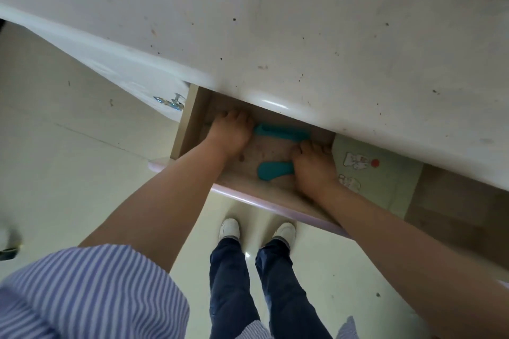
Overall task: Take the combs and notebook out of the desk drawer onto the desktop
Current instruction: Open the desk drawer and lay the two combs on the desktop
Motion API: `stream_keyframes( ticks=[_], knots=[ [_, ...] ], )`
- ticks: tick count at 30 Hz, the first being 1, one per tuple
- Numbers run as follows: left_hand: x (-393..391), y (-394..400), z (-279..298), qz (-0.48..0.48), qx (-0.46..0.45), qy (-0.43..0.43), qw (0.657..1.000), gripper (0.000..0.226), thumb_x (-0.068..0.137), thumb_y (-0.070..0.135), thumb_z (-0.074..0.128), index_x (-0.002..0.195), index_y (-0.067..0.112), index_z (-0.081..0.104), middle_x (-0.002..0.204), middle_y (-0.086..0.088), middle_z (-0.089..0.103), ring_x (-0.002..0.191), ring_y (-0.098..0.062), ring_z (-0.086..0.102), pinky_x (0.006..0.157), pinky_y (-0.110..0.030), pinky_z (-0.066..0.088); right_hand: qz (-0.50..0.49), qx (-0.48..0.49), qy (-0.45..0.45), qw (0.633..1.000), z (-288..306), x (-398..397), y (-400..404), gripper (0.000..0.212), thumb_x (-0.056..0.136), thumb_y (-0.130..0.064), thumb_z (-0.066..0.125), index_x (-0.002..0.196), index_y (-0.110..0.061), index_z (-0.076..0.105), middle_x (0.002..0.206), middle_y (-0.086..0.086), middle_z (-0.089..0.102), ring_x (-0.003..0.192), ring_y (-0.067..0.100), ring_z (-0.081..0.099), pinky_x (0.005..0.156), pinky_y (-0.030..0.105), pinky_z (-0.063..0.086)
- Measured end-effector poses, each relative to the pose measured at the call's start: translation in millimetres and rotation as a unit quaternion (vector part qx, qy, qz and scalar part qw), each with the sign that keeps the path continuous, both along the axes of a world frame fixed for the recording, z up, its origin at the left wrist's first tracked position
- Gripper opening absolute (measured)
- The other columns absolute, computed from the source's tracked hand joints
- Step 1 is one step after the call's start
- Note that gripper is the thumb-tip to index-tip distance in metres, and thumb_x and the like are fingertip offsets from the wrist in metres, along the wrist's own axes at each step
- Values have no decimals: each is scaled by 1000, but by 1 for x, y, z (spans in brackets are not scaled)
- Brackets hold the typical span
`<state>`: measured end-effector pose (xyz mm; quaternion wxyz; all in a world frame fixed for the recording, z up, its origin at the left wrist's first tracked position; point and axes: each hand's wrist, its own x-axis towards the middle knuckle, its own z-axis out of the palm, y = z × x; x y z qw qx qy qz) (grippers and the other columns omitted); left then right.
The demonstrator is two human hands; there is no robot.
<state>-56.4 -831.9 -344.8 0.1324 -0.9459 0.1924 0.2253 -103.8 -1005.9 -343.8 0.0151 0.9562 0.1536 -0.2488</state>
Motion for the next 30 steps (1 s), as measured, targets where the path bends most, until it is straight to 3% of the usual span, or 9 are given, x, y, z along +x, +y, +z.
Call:
stream_keyframes(
  ticks=[4,8,13,15,17,21,25,27,30],
  knots=[
    [-6,1,18,-28,11,15,999,39,92,16,48,127,0,39,126,-22,55,114,-38,51,94,-44,43,24,-11,9,1000,7,-1,-1,33,84,-5,51,117,-4,51,121,17,55,115,32,47,101,39,36],
    [-28,13,55,-31,-82,-27,996,27,87,6,50,113,0,49,100,-20,67,90,-37,61,64,-37,45,22,8,1,1000,21,-4,-1,35,83,-24,55,115,-10,60,122,14,53,118,29,42,102,40,31],
    [-64,47,118,-3,-156,-72,985,47,36,-15,83,78,-6,66,59,-20,70,43,-31,64,29,-25,48,41,86,-79,992,71,-11,8,30,85,-26,60,104,-2,62,111,18,61,107,32,53,91,42,40],
    [-73,57,133,34,-180,-85,979,43,40,-19,81,79,-8,65,63,-24,70,47,-35,65,31,-29,51,74,165,-158,971,99,-12,16,16,79,-15,68,79,1,66,80,20,68,75,33,65,68,38,51],
    [-72,57,146,70,-235,-118,962,29,59,-19,75,84,-11,64,69,-27,69,57,-40,65,43,-36,55,105,236,-218,941,131,-10,24,24,80,-17,57,64,-1,65,59,15,67,50,29,63,47,28,52],
    [-39,42,165,202,-295,-185,915,18,91,2,49,105,0,59,88,-22,70,79,-39,64,66,-41,52,150,289,-265,908,189,7,26,30,79,-26,52,67,-6,70,55,10,65,32,22,54,29,16,39],
    [8,18,166,214,-255,-212,919,30,93,6,45,122,11,49,98,-14,69,83,-35,65,68,-40,54,231,219,-305,898,210,37,5,11,64,-11,64,70,-4,70,69,14,72,37,25,59,30,21,45],
    [24,6,161,227,-274,-189,915,42,90,-3,43,130,10,40,103,-18,64,88,-35,62,75,-41,53,227,110,-282,926,204,54,-1,28,45,0,81,70,-3,69,80,17,74,44,28,64,34,24,50],
    [41,-13,148,226,-282,-131,923,50,88,-8,43,135,6,32,113,-21,55,99,-34,56,84,-40,50,166,-14,-231,958,177,78,-5,34,51,-3,88,80,-1,70,100,22,73,61,28,69,42,29,56]
  ],
)
